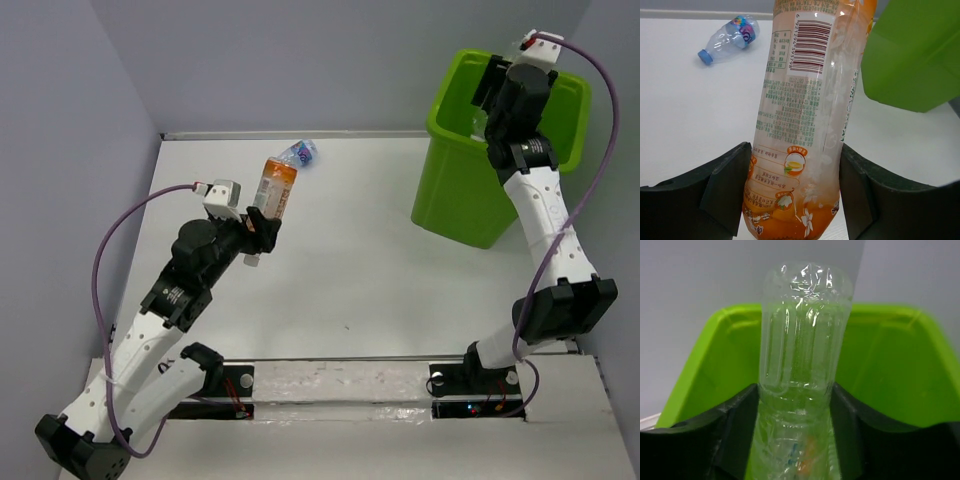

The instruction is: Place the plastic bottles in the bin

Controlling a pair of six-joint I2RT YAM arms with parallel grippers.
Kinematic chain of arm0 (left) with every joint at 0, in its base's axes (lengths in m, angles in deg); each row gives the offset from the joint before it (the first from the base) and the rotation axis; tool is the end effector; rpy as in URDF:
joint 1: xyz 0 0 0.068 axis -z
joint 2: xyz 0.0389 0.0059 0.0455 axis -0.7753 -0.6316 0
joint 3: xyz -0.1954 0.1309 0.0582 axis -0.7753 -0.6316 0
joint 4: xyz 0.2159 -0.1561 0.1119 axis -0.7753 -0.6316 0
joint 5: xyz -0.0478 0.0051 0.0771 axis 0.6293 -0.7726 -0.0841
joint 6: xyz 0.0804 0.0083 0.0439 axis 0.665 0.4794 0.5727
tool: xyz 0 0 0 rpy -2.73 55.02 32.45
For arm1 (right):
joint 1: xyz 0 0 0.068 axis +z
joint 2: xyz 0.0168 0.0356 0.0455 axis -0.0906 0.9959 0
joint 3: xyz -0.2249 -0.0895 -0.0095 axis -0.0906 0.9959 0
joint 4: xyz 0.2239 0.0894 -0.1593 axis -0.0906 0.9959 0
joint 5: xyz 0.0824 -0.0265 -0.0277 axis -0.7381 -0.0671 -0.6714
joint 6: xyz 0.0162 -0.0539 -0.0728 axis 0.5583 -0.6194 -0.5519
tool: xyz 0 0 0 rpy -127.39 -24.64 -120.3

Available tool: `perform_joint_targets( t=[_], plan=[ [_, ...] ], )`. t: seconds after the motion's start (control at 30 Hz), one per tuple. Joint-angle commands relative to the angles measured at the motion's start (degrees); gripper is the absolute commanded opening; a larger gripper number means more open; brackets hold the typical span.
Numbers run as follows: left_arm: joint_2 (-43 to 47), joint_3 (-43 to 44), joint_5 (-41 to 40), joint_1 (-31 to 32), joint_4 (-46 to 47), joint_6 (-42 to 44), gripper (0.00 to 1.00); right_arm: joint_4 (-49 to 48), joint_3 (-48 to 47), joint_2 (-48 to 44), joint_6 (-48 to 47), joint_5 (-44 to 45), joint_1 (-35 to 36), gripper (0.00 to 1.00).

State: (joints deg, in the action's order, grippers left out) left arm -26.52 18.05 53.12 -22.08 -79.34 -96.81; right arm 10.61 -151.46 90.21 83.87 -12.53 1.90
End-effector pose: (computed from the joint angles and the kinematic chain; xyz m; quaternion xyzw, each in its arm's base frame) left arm 0.2398 -0.1286 0.3316 0.0783 0.7189 -0.2446 0.6459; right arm 0.4098 0.0103 0.4787 0.1433 0.6768 -0.1293 0.7104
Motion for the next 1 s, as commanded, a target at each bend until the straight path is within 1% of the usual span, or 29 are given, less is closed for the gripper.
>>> perform_joint_targets(
  t=[0.0, 0.03, 0.07, 0.13, 0.17, 0.2, 0.27, 0.3, 0.33, 0.37, 0.4, 0.43, 0.47, 0.5, 0.57, 0.6, 0.63, 0.73, 0.87, 0.9, 0.97],
  plan=[
    [-0.97, 0.48, 9.36, -0.28, 4.88, 0.64, 0.51, 0.18, 1.01, -2.25, 3.61, -1.92, -0.85, 0.94],
    [-1.32, 1.01, 12.15, -0.19, 5.14, 0.46, 0.51, 1.14, 0.92, -3.38, 3.88, -2.27, -0.85, 0.98],
    [-2.02, 1.36, 13.39, -0.28, 6.45, 0.20, 0.51, 1.32, 0.92, -4.17, 4.14, -2.88, -0.85, 1.00],
    [-2.64, 2.24, 15.50, -0.19, 7.08, -0.15, 0.51, 2.37, 0.66, -5.84, 4.93, -5.86, -0.85, 1.00],
    [-2.91, 2.50, 17.43, -0.19, 7.52, -0.50, 0.51, 4.47, 0.40, -6.81, 5.98, -7.44, -0.85, 1.00],
    [-3.52, 3.03, 19.71, -0.19, 8.56, -1.46, 0.51, 6.66, 0.48, -8.99, 9.12, -12.59, -0.85, 1.00],
    [-4.14, 3.47, 22.01, -0.10, 11.19, -2.78, 0.51, 6.69, 3.01, -11.90, 12.74, -22.00, -0.85, 1.00],
    [-5.10, 3.82, 23.15, -0.10, 12.25, -4.18, 0.51, 6.25, 4.86, -15.05, 16.76, -32.75, -0.16, 1.00],
    [-5.54, 4.26, 24.03, -0.01, 13.22, -4.89, 0.51, 5.20, 7.22, -16.73, 18.45, -37.12, 0.89, 1.00],
    [-6.15, 5.13, 25.43, 0.07, 14.19, -5.60, 0.51, 2.49, 12.56, -18.32, 19.95, -40.38, 2.21, 1.00],
    [-7.38, 5.75, 26.23, 0.16, 15.85, -7.00, 0.50, 0.64, 15.57, -21.12, 23.01, -47.20, 5.01, 1.00],
    [-8.00, 6.80, 27.98, 0.42, 16.83, -7.71, 0.50, -4.16, 18.73, -22.36, 24.78, -50.93, 6.34, 1.00],
    [-9.22, 7.33, 28.78, 0.51, 18.66, -8.41, 0.50, -6.47, 24.33, -23.33, 26.36, -53.84, 7.75, 1.00],
    [-9.93, 7.77, 29.48, 0.60, 19.73, -9.81, 0.50, -8.15, 26.56, -24.65, 28.55, -58.04, 10.89, 1.00],
    [-11.77, 9.09, 31.15, 1.22, 22.27, -10.78, 0.50, -11.24, 29.73, -25.45, 29.71, -59.92, 14.25, 1.00],
    [-12.48, 9.53, 31.42, 1.57, 22.89, -11.14, 0.50, -13.42, 32.27, -25.89, 30.33, -61.67, 17.05, 1.00],
    [-13.01, 10.49, 31.68, 1.83, 23.34, -11.49, 0.50, -15.62, 33.25, -26.07, 30.60, -63.17, 17.95, 1.00],
    [-15.56, 12.43, 33.00, 2.97, 24.83, -11.67, 0.50, -18.79, 35.81, -25.63, 33.32, -67.56, 19.01, 1.00],
    [-18.37, 13.75, 33.97, 5.78, 25.89, -11.50, 0.50, -22.92, 37.39, -24.75, 35.17, -69.51, 19.54, 1.00],
    [-18.81, 14.02, 33.97, 7.62, 25.89, -11.06, 0.50, -23.11, 37.39, -23.79, 35.43, -69.68, 19.54, 1.00],
    [-20.04, 15.50, 33.97, 9.30, 24.41, -10.00, 0.50, -24.24, 37.48, -22.82, 36.04, -70.30, 20.15, 1.00]
  ],
)
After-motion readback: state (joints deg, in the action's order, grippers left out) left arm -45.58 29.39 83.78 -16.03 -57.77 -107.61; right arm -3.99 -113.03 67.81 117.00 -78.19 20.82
